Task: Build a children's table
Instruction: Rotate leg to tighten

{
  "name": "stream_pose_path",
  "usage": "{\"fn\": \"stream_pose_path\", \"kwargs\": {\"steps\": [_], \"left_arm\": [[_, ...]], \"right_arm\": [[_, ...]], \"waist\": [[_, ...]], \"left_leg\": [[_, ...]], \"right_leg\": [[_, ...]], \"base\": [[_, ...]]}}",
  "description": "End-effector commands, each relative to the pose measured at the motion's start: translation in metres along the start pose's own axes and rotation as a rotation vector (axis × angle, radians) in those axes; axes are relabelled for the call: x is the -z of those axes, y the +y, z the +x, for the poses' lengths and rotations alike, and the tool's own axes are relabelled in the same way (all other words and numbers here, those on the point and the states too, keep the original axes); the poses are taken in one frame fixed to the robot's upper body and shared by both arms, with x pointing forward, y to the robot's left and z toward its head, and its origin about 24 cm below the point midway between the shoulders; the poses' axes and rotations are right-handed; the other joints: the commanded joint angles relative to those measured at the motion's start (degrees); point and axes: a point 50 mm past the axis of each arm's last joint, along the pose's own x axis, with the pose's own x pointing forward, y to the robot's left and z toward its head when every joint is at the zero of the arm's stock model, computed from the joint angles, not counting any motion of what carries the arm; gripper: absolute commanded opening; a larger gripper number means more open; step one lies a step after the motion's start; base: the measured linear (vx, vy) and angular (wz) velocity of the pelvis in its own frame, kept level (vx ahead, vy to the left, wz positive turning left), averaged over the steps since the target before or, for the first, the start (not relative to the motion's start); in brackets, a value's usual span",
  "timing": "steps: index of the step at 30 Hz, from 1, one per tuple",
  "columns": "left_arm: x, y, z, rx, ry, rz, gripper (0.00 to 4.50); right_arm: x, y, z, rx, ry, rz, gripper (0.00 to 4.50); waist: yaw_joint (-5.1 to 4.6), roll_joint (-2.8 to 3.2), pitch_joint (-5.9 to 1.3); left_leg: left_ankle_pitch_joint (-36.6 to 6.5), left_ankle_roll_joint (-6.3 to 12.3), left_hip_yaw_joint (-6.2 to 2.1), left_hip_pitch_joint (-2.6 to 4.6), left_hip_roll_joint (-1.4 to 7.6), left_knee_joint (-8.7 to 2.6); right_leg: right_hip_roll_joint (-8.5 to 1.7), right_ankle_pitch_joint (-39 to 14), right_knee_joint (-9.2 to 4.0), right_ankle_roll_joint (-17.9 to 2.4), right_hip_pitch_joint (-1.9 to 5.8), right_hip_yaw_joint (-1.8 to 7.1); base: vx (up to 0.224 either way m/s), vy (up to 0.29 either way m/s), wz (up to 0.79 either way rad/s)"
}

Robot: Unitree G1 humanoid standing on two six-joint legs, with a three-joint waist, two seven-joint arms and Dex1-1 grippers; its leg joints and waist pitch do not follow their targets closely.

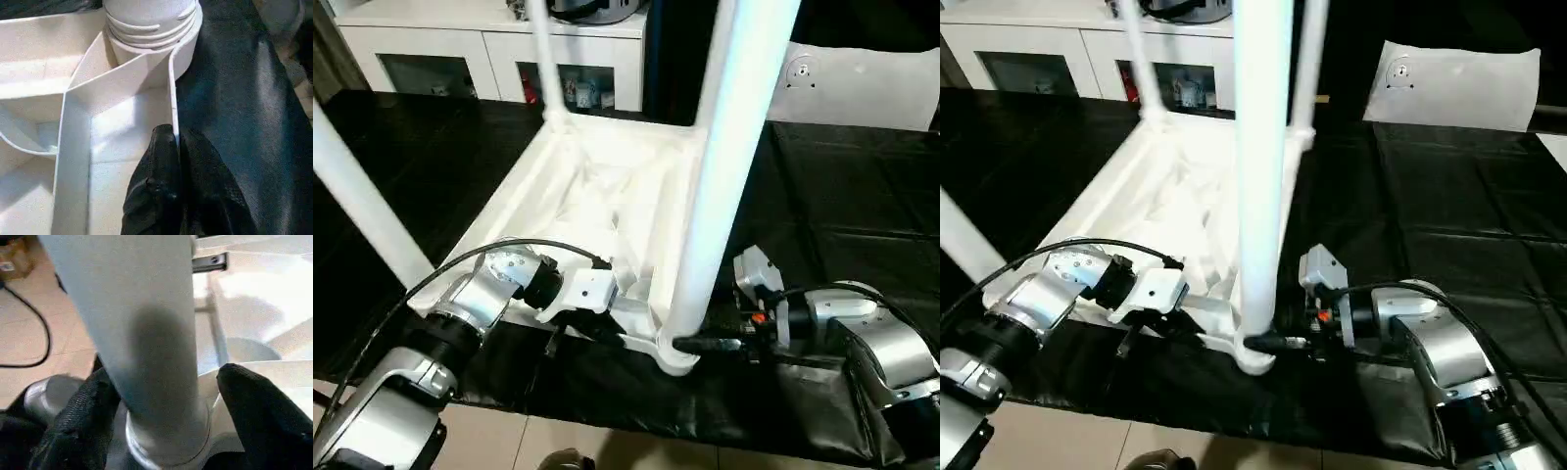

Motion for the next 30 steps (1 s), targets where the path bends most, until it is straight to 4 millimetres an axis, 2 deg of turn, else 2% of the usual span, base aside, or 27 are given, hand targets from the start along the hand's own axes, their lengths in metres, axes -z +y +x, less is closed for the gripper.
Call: {"fn": "stream_pose_path", "kwargs": {"steps": [1, 2, 11, 12, 13, 15, 16, 18, 19, 20, 22, 23, 26, 27, 28, 29, 30], "left_arm": [[0.000, -0.003, 0.004, 0.082, 0.053, 0.035, 0.00], [0.000, -0.003, 0.003, 0.082, 0.052, 0.033, 0.00], [0.003, -0.002, 0.003, 0.074, 0.039, 0.014, 0.00], [0.003, -0.002, 0.003, 0.072, 0.038, 0.012, 0.00], [0.003, -0.002, 0.002, 0.070, 0.037, 0.010, 0.00], [0.004, -0.002, 0.002, 0.054, 0.028, -0.009, 0.00], [0.005, -0.001, 0.001, 0.041, 0.023, -0.020, 0.00], [0.005, -0.001, 0.001, 0.025, 0.018, -0.038, 0.00], [0.005, 0.000, 0.001, 0.009, 0.009, -0.049, 0.00], [0.004, 0.001, 0.002, -0.014, -0.005, -0.065, 0.00], [0.002, 0.002, 0.005, -0.068, -0.033, -0.107, 0.00], [0.002, 0.003, 0.007, -0.097, -0.035, -0.123, 0.00], [0.002, 0.005, 0.012, -0.175, -0.041, -0.171, 0.00], [-0.001, 0.008, 0.018, -0.246, -0.068, -0.244, 0.00], [-0.003, 0.010, 0.021, -0.275, -0.080, -0.259, 0.00], [-0.006, 0.014, 0.023, -0.321, -0.093, -0.280, 0.00], [-0.008, 0.017, 0.025, -0.348, -0.096, -0.294, 0.00]], "right_arm": [[-0.004, -0.001, -0.001, -0.027, 0.004, -0.006, 3.14], [-0.004, -0.001, -0.001, -0.033, 0.003, -0.004, 3.11], [-0.005, 0.001, 0.000, -0.070, -0.028, 0.027, 2.21], [-0.005, 0.002, 0.001, -0.071, -0.034, 0.032, 2.21], [-0.006, 0.002, 0.002, -0.072, -0.040, 0.036, 2.12], [-0.006, 0.005, 0.005, -0.078, -0.058, 0.048, 2.04], [-0.007, 0.006, 0.007, -0.081, -0.070, 0.057, 2.04], [-0.007, 0.008, 0.009, -0.079, -0.085, 0.068, 2.00], [-0.007, 0.009, 0.011, -0.068, -0.095, 0.071, 2.00], [-0.006, 0.010, 0.013, -0.050, -0.107, 0.073, 1.99], [-0.004, 0.011, 0.018, 0.006, -0.139, 0.085, 1.98], [-0.003, 0.009, 0.021, 0.049, -0.148, 0.087, 1.98], [0.001, 0.002, 0.028, 0.192, -0.153, 0.090, 1.98], [0.003, -0.006, 0.035, 0.327, -0.141, 0.095, 1.98], [0.003, -0.008, 0.037, 0.374, -0.144, 0.114, 1.98], [0.003, -0.011, 0.040, 0.425, -0.149, 0.141, 1.97], [0.002, -0.014, 0.043, 0.468, -0.151, 0.161, 1.95]], "waist": [[-0.22, -0.88, -3.55], [-0.18, -0.67, -3.55], [-0.25, -1.02, -3.59], [-0.24, -1.02, -3.59], [-0.15, -0.60, -3.63], [-0.25, -0.87, -3.65], [-0.16, -0.48, -3.66], [-0.26, -0.80, -3.63], [-0.22, -0.46, -3.61], [-0.22, -0.31, -3.57], [-0.41, -0.50, -3.36], [-0.54, -0.24, -3.23], [-1.24, -0.38, -2.78], [-1.85, -0.28, -2.53], [-2.26, -0.57, -2.43], [-2.73, -0.63, -2.33], [-3.04, -0.49, -2.30]], "left_leg": [[-6.8, 3.65, -1.41, 1.46, 4.57, -4.03], [-6.8, 3.75, -1.38, 1.46, 4.52, -3.96], [-5.9, 4.38, -1.30, 1.42, 4.51, -3.86], [-5.9, 4.36, -1.29, 1.41, 4.47, -3.85], [-5.9, 4.23, -1.35, 1.45, 4.49, -3.82], [-5.7, 4.13, -1.33, 1.45, 4.51, -3.85], [-5.6, 4.08, -1.38, 1.45, 4.48, -3.83], [-5.7, 4.09, -1.30, 1.38, 4.41, -3.83], [-6.3, 3.80, -1.34, 1.44, 4.44, -3.88], [-7.1, 3.27, -1.36, 1.50, 4.47, -3.94], [-8.7, 2.32, -1.42, 1.51, 4.57, -4.29], [-9.9, 1.74, -1.49, 1.52, 4.42, -4.42], [-13.9, -0.49, -1.57, 1.76, 4.33, -4.89], [-15.3, -1.75, -1.80, 1.57, 4.17, -5.24], [-16.3, -2.31, -1.90, 1.54, 4.11, -5.39], [-17.4, -2.92, -2.22, 1.43, 3.83, -5.54], [-17.8, -3.20, -2.34, 1.45, 3.90, -5.60]], "right_leg": [[-5.12, 1.8, -3.45, -16.2, 1.81, 1.98], [-5.13, 1.9, -3.43, -16.3, 1.73, 1.96], [-5.05, 1.9, -3.37, -16.6, 1.66, 1.89], [-5.05, 1.7, -3.38, -16.6, 1.68, 1.90], [-5.11, 1.5, -3.35, -16.6, 1.63, 1.92], [-5.02, 2.0, -3.30, -16.6, 1.69, 1.91], [-5.00, 2.1, -3.26, -16.6, 1.65, 1.90], [-4.99, 2.3, -3.34, -16.5, 1.70, 1.94], [-5.06, 1.5, -3.46, -16.5, 1.59, 1.93], [-5.07, 0.6, -3.50, -16.5, 1.55, 1.95], [-5.12, -1.3, -3.73, -16.4, 1.59, 1.99], [-5.08, -3.3, -3.97, -16.1, 1.49, 2.03], [-5.19, -10.9, -4.74, -14.7, 1.18, 2.28], [-5.20, -14.5, -4.91, -13.9, 1.12, 2.19], [-5.23, -16.8, -5.11, -13.2, 1.18, 2.15], [-5.33, -21.9, -5.58, -11.3, 1.34, 2.06], [-5.35, -23.1, -5.60, -10.7, 1.26, 2.11]], "base": [[0.000, 0.000, 0.00], [0.000, 0.000, 0.00], [0.000, 0.000, 0.00], [0.000, 0.000, 0.00], [0.000, 0.000, 0.00], [0.000, 0.000, 0.00], [0.000, 0.000, 0.00], [0.000, 0.000, 0.00], [0.000, 0.000, 0.00], [0.000, 0.000, 0.00], [0.000, 0.000, 0.00], [0.000, 0.000, 0.00], [0.000, 0.000, 0.00], [0.000, 0.000, 0.00], [0.000, 0.000, 0.00], [0.000, 0.000, 0.00], [0.000, 0.000, 0.00]]}}
